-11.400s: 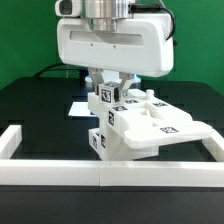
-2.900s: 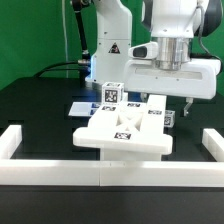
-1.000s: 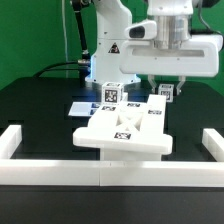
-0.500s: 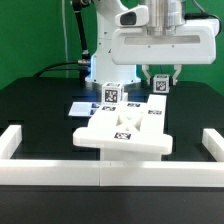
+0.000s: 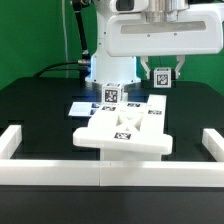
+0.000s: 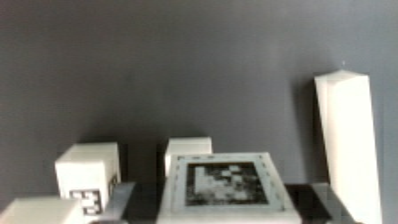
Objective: Assemble chair
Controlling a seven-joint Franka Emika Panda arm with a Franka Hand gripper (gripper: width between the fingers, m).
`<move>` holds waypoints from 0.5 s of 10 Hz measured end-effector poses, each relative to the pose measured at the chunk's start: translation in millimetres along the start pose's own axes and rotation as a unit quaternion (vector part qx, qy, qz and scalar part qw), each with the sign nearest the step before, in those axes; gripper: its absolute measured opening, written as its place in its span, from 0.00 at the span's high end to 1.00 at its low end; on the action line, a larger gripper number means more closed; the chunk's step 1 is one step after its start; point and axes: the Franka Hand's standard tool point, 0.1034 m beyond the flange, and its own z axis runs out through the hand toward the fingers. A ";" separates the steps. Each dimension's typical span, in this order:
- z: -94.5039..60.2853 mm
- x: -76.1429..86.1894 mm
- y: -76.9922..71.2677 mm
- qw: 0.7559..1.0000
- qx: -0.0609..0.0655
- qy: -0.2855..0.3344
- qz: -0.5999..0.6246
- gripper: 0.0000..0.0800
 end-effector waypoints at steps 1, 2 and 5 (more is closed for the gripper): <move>-4.5 9.5 -5.0 1.000 -0.005 0.003 -0.012 0.65; -2.0 8.0 -3.6 1.000 -0.006 0.003 -0.011 0.65; -0.8 8.3 -2.4 1.000 -0.007 0.002 -0.011 0.65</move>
Offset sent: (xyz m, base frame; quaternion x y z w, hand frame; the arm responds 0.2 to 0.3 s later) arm 0.0000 0.0000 0.0000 0.0000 0.0000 0.0000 1.0000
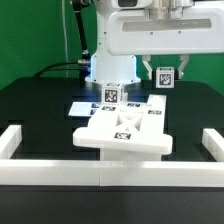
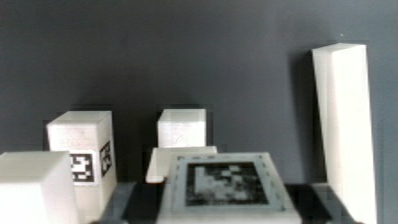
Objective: Assemble chair
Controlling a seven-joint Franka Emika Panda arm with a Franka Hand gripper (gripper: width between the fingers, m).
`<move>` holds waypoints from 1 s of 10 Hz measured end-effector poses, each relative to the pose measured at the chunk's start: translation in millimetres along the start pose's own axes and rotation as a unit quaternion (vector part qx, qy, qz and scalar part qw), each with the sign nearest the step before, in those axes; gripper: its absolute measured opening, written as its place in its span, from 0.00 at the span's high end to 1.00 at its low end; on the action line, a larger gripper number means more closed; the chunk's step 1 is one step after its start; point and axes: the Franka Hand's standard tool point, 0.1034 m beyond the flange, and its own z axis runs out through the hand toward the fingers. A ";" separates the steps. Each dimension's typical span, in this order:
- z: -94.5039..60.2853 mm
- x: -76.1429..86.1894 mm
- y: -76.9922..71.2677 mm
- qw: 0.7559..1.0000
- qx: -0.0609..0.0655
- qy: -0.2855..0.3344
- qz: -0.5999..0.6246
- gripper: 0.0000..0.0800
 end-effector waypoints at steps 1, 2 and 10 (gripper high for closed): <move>-3.9 12.8 3.0 1.000 0.001 0.006 -0.018 0.65; -8.7 30.3 3.6 1.000 0.000 0.013 -0.021 0.65; -12.4 64.5 9.1 0.998 -0.008 0.028 -0.049 0.65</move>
Offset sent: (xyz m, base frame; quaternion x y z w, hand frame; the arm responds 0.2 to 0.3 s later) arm 0.0448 -0.0049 0.0143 -0.0109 0.0447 -0.0805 0.9957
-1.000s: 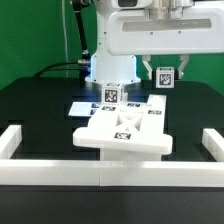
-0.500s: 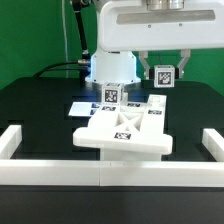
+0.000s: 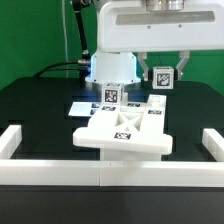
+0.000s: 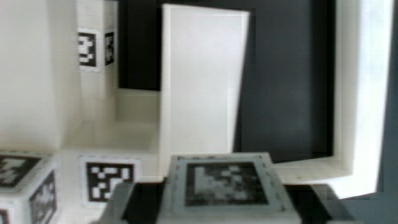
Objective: Assemble chair
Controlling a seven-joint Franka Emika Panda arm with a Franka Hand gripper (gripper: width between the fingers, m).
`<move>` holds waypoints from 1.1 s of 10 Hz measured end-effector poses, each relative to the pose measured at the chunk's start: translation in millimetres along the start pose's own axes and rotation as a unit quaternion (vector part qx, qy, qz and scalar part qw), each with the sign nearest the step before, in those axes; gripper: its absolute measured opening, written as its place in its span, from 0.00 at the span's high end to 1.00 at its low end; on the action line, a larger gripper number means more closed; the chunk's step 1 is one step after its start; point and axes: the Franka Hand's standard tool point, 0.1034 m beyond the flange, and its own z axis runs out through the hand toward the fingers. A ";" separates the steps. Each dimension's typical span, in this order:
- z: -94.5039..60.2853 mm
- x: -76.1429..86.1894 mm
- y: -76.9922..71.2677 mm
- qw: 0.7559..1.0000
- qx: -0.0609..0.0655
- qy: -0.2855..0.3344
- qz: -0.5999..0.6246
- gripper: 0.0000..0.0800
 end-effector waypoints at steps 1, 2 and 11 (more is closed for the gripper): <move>0.3 8.9 3.6 1.000 -0.002 0.002 0.000 0.65; 1.9 9.8 4.4 1.000 -0.002 0.002 0.001 0.65; 12.1 7.5 2.4 1.000 -0.006 0.000 0.001 0.65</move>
Offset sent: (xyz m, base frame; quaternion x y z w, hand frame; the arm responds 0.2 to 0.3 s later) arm 0.0018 0.0000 -0.0074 0.0053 0.0052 -0.0094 0.9999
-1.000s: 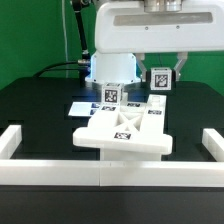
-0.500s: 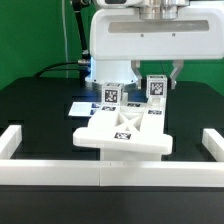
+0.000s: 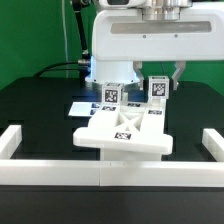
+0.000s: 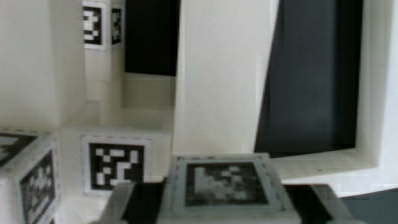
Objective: Assemble chair
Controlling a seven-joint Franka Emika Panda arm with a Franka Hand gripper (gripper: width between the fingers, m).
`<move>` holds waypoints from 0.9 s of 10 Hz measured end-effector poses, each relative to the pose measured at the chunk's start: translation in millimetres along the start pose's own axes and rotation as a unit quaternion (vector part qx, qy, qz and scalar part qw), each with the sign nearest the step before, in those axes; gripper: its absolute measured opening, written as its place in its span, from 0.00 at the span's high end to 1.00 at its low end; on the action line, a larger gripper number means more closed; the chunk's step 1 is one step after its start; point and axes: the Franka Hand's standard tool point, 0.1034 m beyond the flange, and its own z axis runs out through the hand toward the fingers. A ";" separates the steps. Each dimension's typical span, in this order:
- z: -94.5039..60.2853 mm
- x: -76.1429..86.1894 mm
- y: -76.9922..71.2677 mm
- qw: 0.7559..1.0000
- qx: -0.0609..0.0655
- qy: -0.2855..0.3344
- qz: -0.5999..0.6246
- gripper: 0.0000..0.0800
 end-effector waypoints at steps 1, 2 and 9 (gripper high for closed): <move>1.8 -0.6 0.3 1.000 -0.001 -0.001 0.000 0.65; 2.8 -0.6 0.5 1.000 -0.001 -0.002 0.000 0.65; 8.8 -2.3 1.3 1.000 -0.004 -0.005 -0.003 0.65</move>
Offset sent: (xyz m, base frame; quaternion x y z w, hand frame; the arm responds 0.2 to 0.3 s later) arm 0.0054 0.0039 -0.0061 0.0057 -0.0091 -0.0340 0.9994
